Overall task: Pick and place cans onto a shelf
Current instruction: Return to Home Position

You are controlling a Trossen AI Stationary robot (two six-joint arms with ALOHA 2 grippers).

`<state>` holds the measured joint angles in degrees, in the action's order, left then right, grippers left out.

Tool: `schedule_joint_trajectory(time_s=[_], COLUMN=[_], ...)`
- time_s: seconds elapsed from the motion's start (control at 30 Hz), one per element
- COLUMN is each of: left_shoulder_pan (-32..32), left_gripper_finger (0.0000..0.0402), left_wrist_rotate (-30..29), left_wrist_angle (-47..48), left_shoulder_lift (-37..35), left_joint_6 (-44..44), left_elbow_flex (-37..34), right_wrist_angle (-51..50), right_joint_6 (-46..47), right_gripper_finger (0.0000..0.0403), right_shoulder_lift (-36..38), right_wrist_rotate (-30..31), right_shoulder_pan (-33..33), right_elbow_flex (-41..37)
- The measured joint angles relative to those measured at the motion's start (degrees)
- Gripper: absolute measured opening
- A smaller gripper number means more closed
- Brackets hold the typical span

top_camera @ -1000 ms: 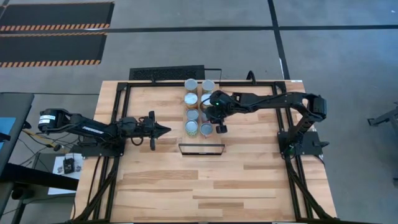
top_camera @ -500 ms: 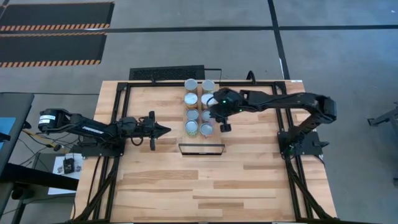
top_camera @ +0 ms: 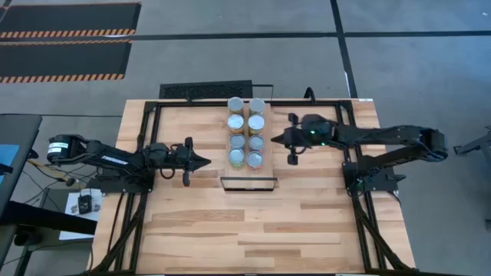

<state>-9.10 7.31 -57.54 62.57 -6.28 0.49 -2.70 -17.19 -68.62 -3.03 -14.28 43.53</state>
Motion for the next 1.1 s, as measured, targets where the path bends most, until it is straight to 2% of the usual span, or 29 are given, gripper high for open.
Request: schedule_joint_trajectory(time_s=[0.23,0.47,0.97,1.1], left_shoulder_pan=[-3.05,-6.31,-11.88,-12.33], left_gripper_finger=[0.0000,0.0000,0.0000,0.0000], left_wrist_rotate=[3.24,4.42,7.48,7.94], left_wrist_angle=[0.14,0.16,-0.06,-0.06], left_shoulder_lift=[0.00,0.00,0.00,0.00], left_joint_6=[0.34,0.82,1.01,0.79], left_elbow_flex=[-0.02,-0.02,-0.02,-0.15], right_wrist_angle=[13.67,26.00,25.80,20.39], right_joint_6=[5.61,11.63,15.23,14.91], right_gripper_finger=[0.0004,0.0006,0.0004,0.0006], right_shoulder_lift=[10.42,19.38,45.41,51.51], right_wrist_rotate=[2.58,1.63,4.92,4.94], right_shoulder_pan=[0.83,0.66,-0.10,-1.57], right_elbow_flex=[-14.80,-27.95,-42.39,-43.04])
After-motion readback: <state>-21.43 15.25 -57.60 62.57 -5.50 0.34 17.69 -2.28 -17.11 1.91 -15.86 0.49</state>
